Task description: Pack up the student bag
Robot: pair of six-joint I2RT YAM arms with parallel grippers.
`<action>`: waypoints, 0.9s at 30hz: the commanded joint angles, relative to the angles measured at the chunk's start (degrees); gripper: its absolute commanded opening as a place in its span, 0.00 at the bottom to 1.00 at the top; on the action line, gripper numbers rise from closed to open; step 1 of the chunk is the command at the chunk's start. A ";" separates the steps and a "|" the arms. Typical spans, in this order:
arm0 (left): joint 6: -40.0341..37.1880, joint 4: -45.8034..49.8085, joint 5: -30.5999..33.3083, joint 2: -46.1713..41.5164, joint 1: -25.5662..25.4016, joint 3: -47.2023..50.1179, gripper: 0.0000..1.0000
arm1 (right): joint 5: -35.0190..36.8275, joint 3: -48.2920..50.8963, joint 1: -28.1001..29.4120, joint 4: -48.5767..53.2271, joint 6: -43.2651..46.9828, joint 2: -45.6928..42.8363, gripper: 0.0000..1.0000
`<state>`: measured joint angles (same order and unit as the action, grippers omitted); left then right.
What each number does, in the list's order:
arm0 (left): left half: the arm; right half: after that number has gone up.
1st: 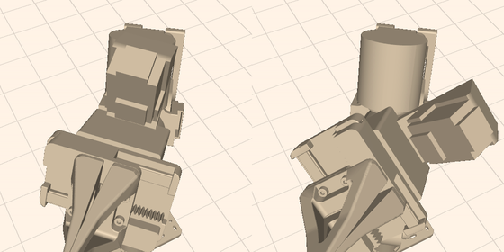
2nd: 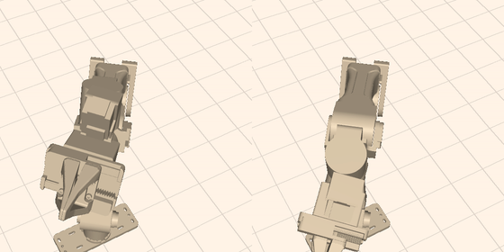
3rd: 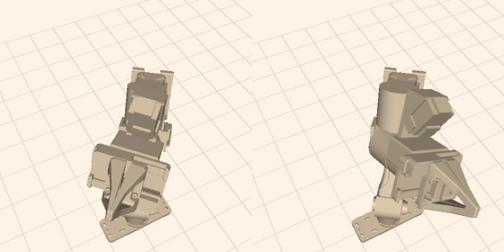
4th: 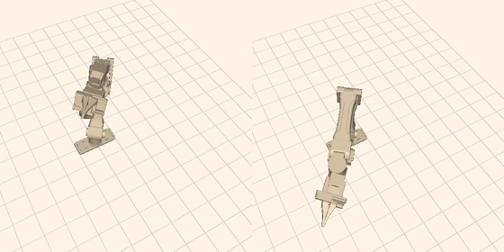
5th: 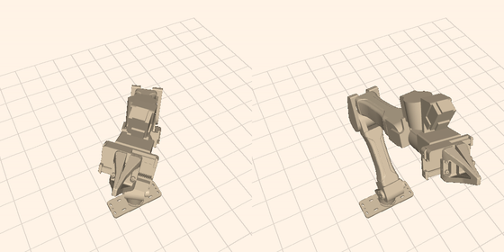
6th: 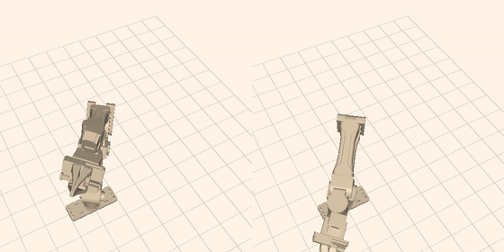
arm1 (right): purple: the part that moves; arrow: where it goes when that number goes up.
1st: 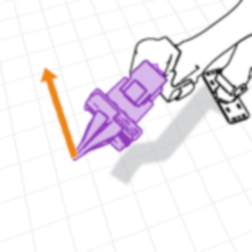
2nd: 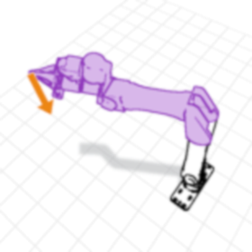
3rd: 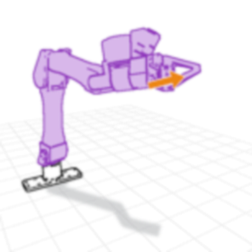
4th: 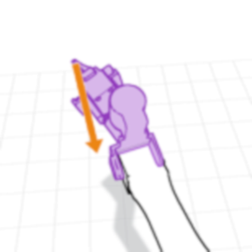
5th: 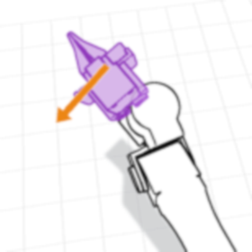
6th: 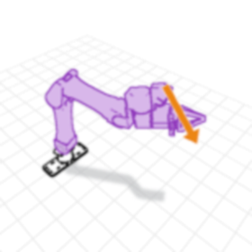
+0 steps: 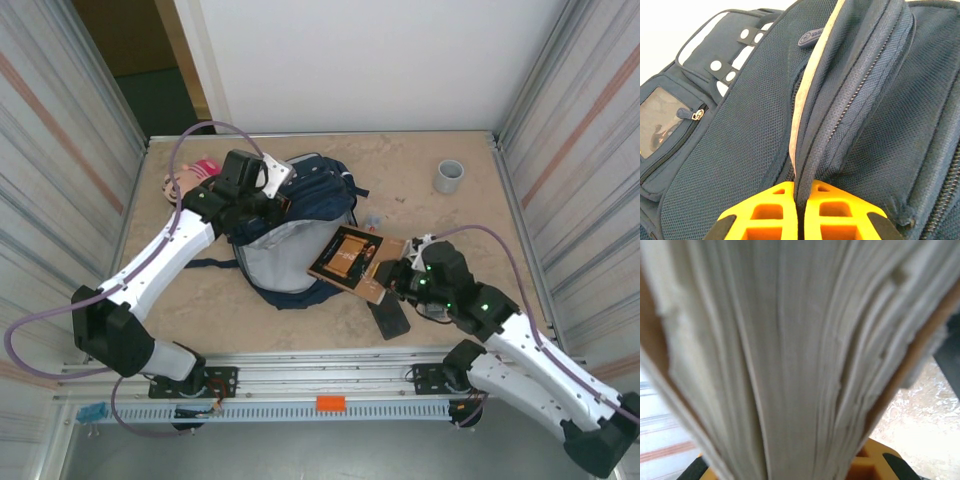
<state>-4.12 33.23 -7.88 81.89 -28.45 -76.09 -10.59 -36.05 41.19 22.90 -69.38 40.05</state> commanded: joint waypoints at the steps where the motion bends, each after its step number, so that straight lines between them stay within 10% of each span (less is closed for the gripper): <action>1: 2.59 -3.84 -1.51 -0.54 0.73 -3.44 0.00 | 6.90 0.39 3.78 -15.91 -5.03 3.06 0.00; 27: 5.08 -7.16 -8.00 -2.04 3.46 -2.23 0.00 | 42.99 -8.52 18.93 -64.05 -14.44 50.68 0.00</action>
<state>-1.17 32.71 -13.21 82.61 -25.74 -77.60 24.73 -40.47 59.72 -31.14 -82.56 88.86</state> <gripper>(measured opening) 0.059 0.151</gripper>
